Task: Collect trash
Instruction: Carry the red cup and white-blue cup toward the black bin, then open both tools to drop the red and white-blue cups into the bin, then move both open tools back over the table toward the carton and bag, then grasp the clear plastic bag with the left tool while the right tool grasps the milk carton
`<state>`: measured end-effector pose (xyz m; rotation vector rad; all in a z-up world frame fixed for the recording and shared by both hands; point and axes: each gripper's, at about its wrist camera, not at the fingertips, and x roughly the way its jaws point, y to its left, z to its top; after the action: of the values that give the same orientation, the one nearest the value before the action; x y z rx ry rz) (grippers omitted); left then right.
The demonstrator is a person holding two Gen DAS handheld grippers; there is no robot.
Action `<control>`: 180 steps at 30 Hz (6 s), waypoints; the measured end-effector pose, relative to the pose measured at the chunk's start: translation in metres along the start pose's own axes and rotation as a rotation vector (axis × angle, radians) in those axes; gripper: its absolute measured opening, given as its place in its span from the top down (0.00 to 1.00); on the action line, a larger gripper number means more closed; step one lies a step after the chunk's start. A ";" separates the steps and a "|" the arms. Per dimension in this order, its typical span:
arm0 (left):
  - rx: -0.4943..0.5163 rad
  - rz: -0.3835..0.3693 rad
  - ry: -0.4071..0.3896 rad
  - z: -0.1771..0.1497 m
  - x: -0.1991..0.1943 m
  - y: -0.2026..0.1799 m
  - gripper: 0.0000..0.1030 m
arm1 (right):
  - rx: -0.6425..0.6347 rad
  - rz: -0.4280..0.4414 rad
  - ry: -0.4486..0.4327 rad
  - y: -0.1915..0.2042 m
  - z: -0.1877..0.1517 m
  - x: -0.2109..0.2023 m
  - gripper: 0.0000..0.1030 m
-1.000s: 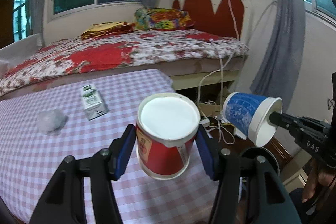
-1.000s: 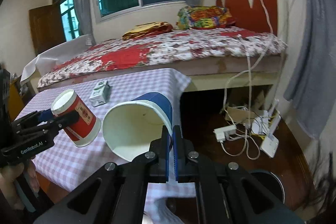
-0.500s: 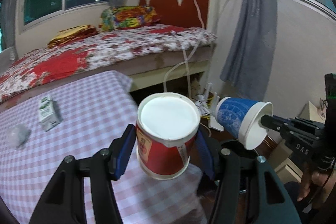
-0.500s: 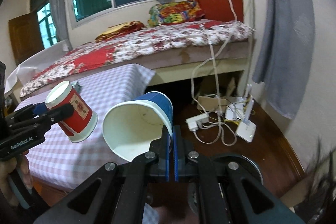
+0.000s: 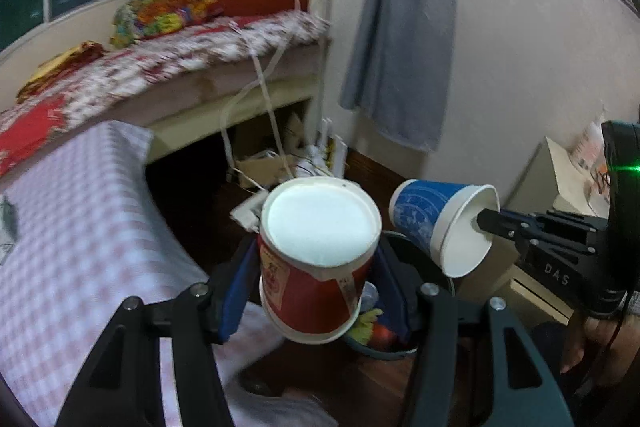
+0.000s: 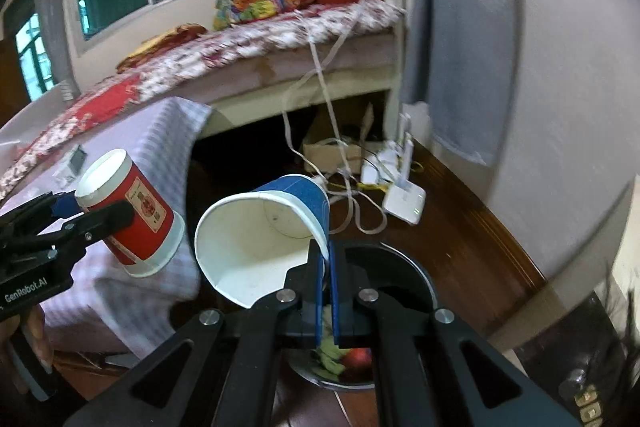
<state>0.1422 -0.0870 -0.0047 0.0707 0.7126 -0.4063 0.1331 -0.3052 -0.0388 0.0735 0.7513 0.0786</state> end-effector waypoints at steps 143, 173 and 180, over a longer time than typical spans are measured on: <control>-0.519 0.670 -0.024 -0.100 -0.148 0.397 0.07 | -0.631 0.506 0.082 0.493 0.093 0.100 0.04; -0.577 0.486 0.072 -0.088 -0.083 0.469 0.51 | -0.696 0.450 0.241 0.580 0.104 0.204 0.40; -0.593 0.472 0.050 -0.087 -0.086 0.464 0.57 | -0.680 0.441 0.266 0.577 0.099 0.209 0.44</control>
<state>0.2087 0.3856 -0.0490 -0.3081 0.8143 0.2669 0.3276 0.2849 -0.0539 -0.4294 0.9293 0.7699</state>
